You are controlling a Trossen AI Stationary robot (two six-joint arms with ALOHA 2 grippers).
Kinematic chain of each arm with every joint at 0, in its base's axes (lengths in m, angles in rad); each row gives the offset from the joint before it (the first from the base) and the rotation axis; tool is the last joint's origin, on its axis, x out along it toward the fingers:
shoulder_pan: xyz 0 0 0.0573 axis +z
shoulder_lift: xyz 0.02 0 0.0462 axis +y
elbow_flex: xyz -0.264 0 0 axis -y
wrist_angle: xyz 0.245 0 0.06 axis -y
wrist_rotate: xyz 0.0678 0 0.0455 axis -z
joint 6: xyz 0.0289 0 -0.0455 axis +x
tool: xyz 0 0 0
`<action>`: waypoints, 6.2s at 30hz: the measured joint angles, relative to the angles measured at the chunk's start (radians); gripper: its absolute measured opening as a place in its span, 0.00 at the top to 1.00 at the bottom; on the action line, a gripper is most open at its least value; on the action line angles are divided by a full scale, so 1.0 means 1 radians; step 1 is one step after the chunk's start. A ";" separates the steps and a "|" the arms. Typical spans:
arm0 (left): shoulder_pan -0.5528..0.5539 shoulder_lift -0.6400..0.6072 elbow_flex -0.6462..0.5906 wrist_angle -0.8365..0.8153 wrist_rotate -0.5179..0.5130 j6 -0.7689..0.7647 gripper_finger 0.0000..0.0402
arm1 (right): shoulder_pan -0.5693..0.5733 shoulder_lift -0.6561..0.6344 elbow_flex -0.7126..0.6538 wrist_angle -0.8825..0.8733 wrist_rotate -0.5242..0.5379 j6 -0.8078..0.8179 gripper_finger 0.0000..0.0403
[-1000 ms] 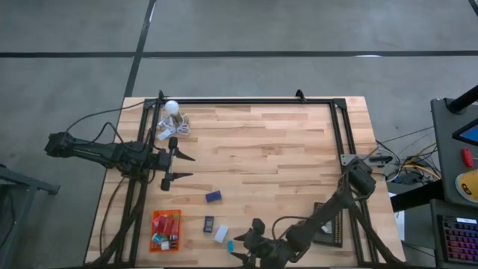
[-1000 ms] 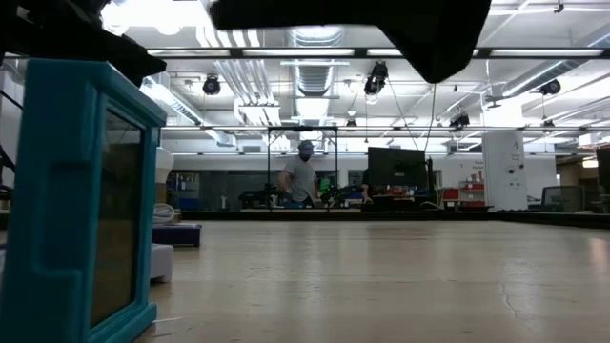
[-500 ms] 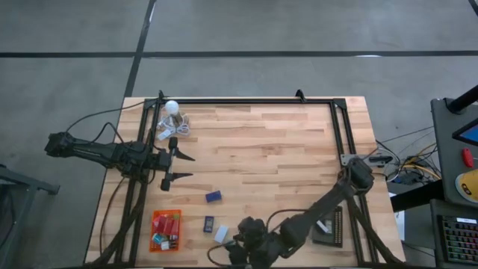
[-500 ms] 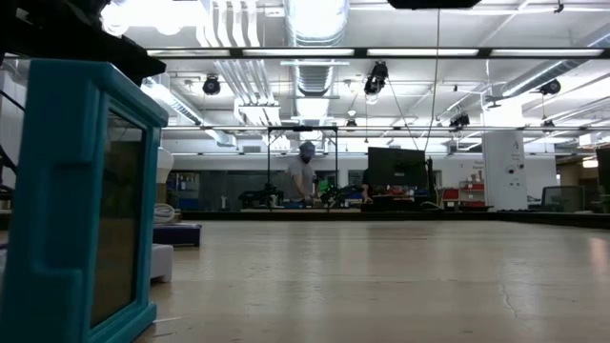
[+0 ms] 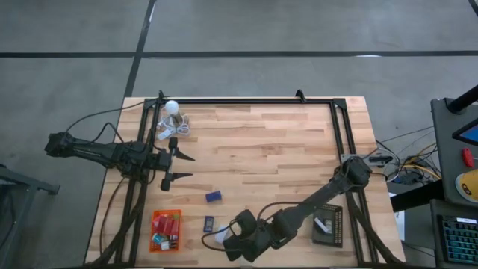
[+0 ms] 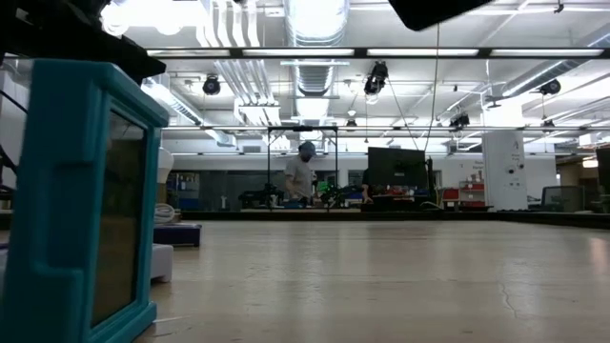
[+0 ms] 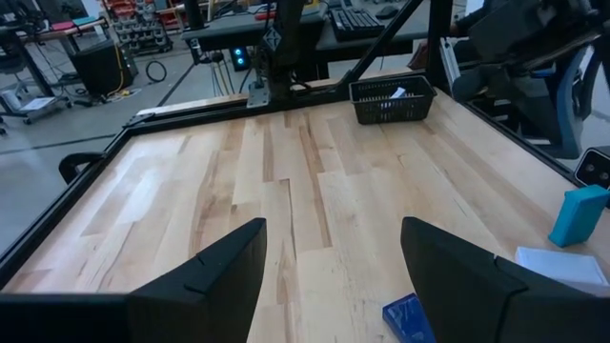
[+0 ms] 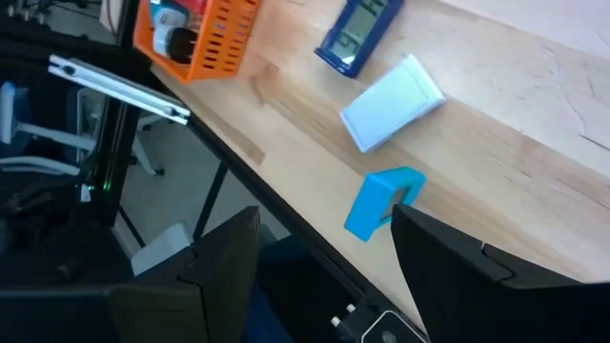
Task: Pick & Place Office items
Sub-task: Put the light blue digital clock into the black bin
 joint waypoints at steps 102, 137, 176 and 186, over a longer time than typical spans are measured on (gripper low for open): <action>0.000 0.003 0.000 -0.006 0.000 0.000 0.38 | 0.061 0.161 -0.761 1.403 0.228 -1.418 0.44; 0.000 0.003 0.000 -0.006 0.000 0.000 0.38 | 0.032 0.162 -0.653 1.256 0.062 -1.420 0.44; 0.000 0.002 0.000 -0.006 0.000 0.000 0.38 | 0.003 0.163 -0.554 1.178 0.013 -1.362 0.44; 0.000 0.002 0.000 -0.006 0.000 0.000 0.38 | 0.004 0.162 -0.539 1.162 -0.007 -1.367 0.44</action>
